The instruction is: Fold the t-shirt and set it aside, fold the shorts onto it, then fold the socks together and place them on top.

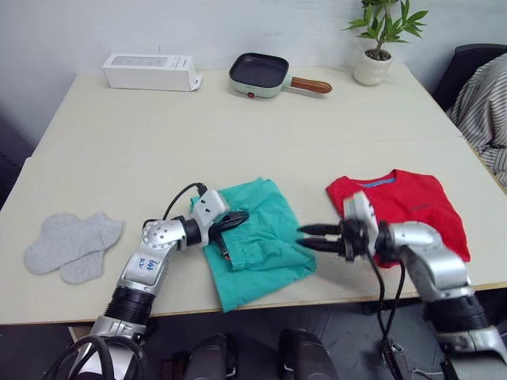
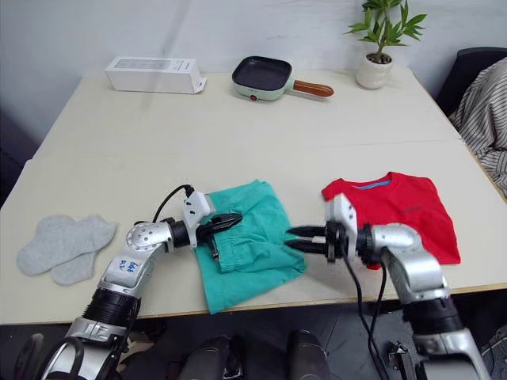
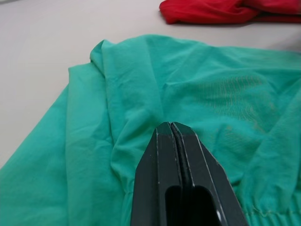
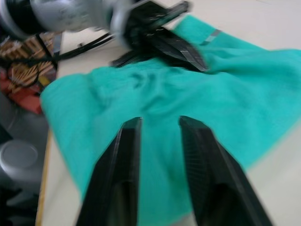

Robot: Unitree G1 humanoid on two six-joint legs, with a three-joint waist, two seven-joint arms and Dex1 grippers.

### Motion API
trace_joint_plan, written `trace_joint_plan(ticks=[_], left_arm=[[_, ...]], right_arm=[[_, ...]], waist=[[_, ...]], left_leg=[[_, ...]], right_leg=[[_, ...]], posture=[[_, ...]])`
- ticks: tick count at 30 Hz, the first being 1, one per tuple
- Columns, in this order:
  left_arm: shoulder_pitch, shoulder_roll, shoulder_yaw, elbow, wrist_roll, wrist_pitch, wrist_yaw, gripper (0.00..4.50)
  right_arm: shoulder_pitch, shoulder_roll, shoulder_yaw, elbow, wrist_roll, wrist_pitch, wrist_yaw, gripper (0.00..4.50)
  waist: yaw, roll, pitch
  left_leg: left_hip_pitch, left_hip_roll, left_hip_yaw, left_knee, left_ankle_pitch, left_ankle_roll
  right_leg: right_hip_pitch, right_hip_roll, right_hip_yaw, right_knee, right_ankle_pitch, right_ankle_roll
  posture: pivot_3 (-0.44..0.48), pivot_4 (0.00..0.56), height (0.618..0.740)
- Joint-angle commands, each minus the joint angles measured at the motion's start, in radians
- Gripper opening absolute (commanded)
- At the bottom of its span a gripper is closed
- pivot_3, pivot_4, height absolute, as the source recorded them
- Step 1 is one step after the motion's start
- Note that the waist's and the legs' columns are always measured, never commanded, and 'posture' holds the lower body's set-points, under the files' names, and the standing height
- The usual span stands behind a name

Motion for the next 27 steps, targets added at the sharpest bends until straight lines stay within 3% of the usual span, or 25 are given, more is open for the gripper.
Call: trace_joint_plan(ticks=[1, 6, 10, 14, 18, 24, 27], left_arm=[[0.001, 0.012, 0.021, 0.029, -0.005, -0.055, -0.020, 0.00], [0.006, 0.015, 0.014, 0.045, -0.001, -0.098, -0.044, 0.00], [0.016, 0.014, 0.011, 0.042, 0.004, -0.111, -0.048, 0.00], [0.027, 0.015, 0.012, 0.040, 0.007, -0.117, -0.045, 0.00], [0.038, 0.016, 0.012, 0.039, 0.014, -0.131, -0.036, 0.00], [0.074, 0.038, 0.048, 0.031, -0.037, -0.206, -0.097, 0.00], [0.089, 0.040, 0.090, -0.056, -0.147, -0.149, -0.145, 0.18]], right_arm=[[-0.132, -0.029, 0.018, 0.165, 0.025, 0.271, -0.009, 2.77], [-0.305, 0.042, 0.090, 0.404, -0.031, 0.387, 0.000, 4.48], [-0.392, 0.136, 0.141, 0.492, -0.056, 0.473, 0.001, 4.48], [-0.429, 0.225, 0.147, 0.488, -0.047, 0.512, -0.003, 3.50], [-0.438, 0.285, 0.118, 0.499, -0.059, 0.523, -0.073, 2.06], [-0.413, 0.263, 0.070, 0.431, -0.029, 0.526, -0.066, 0.02], [-0.383, 0.190, 0.050, 0.304, 0.027, 0.545, 0.003, 0.00]], waist=[[0.000, 0.000, 0.000], [-0.003, 0.000, 0.000], [-0.008, 0.000, 0.000], [-0.007, 0.000, 0.000], [-0.005, 0.000, 0.000], [-0.006, 0.000, 0.000], [-0.001, 0.000, 0.000]], left_leg=[[0.000, 0.000, 0.000, 0.000, 0.000, 0.000], [-0.001, 0.000, 0.000, -0.001, 0.002, 0.005], [-0.001, 0.000, 0.002, 0.000, 0.002, 0.005], [-0.001, 0.001, 0.001, 0.000, 0.002, 0.005], [-0.001, 0.000, 0.002, 0.000, 0.002, 0.005], [-0.001, 0.000, 0.001, 0.001, -0.001, 0.000], [-0.003, 0.000, 0.002, 0.000, -0.001, 0.000]], right_leg=[[0.000, 0.000, 0.000, 0.000, 0.000, 0.000], [-0.001, 0.000, -0.001, -0.001, 0.000, -0.001], [-0.001, 0.001, -0.001, 0.000, 0.000, -0.001], [-0.001, 0.001, -0.001, 0.001, 0.000, -0.001], [-0.002, 0.001, -0.002, 0.006, 0.000, -0.001], [-0.002, 0.000, -0.001, 0.006, 0.000, 0.000], [-0.005, 0.000, 0.000, 0.006, 0.000, 0.000]], posture=[[0.000, 0.150, 0.740], [0.000, 0.150, 0.740], [0.000, 0.150, 0.740], [0.000, 0.150, 0.740], [0.000, 0.150, 0.740], [0.000, 0.150, 0.740], [0.000, 0.150, 0.740]])
